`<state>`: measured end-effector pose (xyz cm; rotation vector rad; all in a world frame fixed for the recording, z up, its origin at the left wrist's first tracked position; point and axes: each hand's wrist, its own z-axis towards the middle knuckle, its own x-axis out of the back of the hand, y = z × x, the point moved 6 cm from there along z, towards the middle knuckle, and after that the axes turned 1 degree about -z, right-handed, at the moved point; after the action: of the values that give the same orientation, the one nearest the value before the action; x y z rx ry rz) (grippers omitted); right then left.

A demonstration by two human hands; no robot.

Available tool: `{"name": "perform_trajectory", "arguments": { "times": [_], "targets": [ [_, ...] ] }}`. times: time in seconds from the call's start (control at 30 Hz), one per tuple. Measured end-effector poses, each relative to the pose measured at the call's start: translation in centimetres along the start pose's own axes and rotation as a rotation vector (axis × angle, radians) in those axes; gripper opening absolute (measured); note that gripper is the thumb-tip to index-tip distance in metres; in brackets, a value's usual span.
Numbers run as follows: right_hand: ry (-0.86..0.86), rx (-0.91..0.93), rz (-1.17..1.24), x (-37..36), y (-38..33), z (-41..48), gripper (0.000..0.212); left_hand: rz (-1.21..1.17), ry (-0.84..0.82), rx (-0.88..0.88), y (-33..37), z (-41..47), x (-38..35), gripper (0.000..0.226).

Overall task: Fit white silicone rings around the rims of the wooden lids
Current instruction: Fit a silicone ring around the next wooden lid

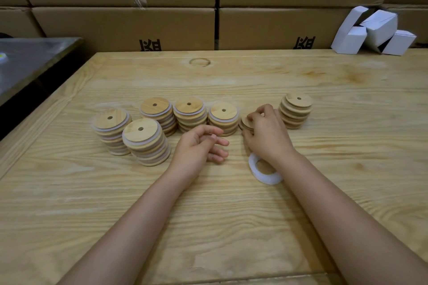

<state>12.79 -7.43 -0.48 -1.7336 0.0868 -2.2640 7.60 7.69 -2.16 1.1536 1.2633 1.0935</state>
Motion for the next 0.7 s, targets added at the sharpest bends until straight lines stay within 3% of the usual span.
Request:
{"name": "perform_trajectory", "arguments": {
  "times": [0.2,0.33,0.47,0.57,0.7],
  "targets": [
    [-0.036,-0.08,0.087,0.2,0.9,0.1,0.028,0.02,-0.011,-0.008,-0.1,0.0,-0.1,0.021],
    [-0.077,-0.174,0.216,0.4,1.4,-0.2,0.049,0.049,-0.017,-0.014,-0.1,0.0,-0.2,0.021],
    [0.12,-0.21,0.394,2.5,1.7,-1.1,0.058,0.043,-0.035,-0.031,0.0,-0.1,-0.3,0.016],
    [0.217,-0.113,0.492,4.0,0.1,-2.2,0.062,0.019,-0.061,-0.054,0.3,-0.2,-0.4,0.018],
    [0.201,0.208,0.482,4.2,-3.9,-4.4,0.059,-0.043,-0.149,-0.087,0.6,-0.5,-1.0,0.03]
  ]
}}
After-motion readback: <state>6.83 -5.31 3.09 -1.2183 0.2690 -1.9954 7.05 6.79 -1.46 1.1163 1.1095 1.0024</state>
